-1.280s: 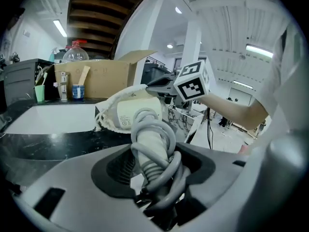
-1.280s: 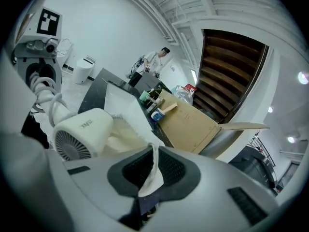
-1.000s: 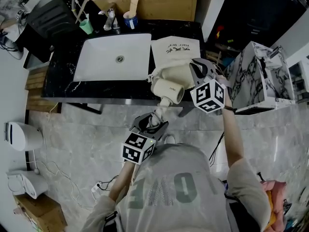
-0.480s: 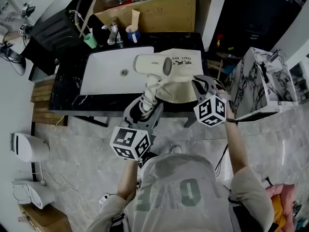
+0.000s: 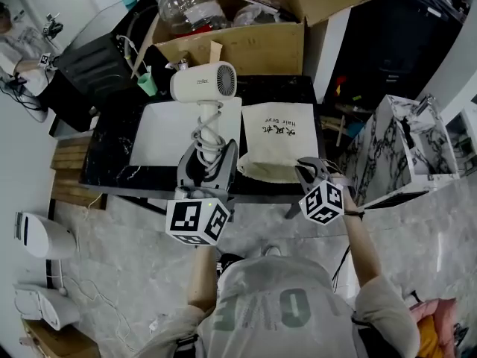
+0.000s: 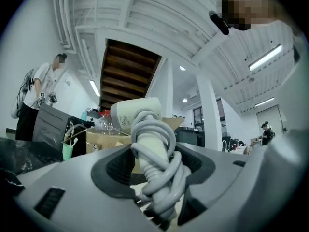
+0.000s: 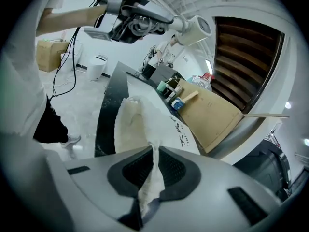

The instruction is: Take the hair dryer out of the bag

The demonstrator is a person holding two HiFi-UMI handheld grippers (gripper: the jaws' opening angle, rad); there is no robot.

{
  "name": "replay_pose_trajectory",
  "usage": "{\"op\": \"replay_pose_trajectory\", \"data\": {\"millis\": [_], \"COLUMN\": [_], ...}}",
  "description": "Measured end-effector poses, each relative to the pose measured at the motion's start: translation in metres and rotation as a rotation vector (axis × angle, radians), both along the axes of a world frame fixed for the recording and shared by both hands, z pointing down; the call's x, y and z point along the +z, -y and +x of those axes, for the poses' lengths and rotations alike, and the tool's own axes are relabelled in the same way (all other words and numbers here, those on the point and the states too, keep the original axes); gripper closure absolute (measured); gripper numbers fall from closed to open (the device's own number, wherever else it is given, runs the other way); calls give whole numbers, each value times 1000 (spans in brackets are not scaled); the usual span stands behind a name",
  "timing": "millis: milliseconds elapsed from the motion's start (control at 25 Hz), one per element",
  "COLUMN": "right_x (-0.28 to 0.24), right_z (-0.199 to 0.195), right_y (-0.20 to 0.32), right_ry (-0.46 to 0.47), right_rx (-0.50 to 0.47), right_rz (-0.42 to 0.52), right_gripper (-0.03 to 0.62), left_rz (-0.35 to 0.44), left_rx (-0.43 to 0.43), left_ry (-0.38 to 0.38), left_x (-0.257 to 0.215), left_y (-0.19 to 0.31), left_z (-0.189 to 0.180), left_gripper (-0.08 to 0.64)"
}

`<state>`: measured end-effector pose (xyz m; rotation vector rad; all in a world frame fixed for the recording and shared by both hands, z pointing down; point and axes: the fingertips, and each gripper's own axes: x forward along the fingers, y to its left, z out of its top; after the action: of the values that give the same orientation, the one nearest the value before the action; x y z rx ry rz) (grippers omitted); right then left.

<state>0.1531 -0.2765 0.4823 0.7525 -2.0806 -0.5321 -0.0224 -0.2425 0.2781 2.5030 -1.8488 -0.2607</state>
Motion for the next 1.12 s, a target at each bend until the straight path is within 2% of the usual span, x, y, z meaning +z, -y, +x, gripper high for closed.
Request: {"op": "replay_pose_trajectory", "data": {"millis": [160,360,560,680,760,840,920,960,1040,1120], "right_x": [19,39,45,47,48,46,40,34,14,-22], "right_z": [1,-1,-1,-3,-3,-2,0,2,4,3], "right_y": [-4,-5,-2,-3,-3,-4,-4,-3,1,5], "right_ry": [-42,-68,-22,-5,21,62,89,94,122,220], "right_rx": [-20,-43,-37,-37,-32,-19,-11,-11,-13,-15], "right_rz": [-41,-100,-220,-273,-304,-345,-374,-373,-339,-293], "right_gripper": [538,538,537,538,537,487,352,325,318,318], "left_rz": [85,132,170,172,171,173,176,177,179,180], "left_rx": [-65,-150,-208,-232,-245,-254,-256,-257,-259,-263], "left_ry": [23,45,80,79,103,125,122,118,120,136], "left_x": [-18,-26,-22,-22,-21,-20,-21,-22,-23,-23], "left_y": [-2,-12,-29,-33,-35,-37,-38,-38,-39,-41], "left_z": [-6,-13,-18,-25,-27,-29,-30,-31,-31,-32], "left_gripper": [291,291,291,291,291,291,291,291,291,291]}}
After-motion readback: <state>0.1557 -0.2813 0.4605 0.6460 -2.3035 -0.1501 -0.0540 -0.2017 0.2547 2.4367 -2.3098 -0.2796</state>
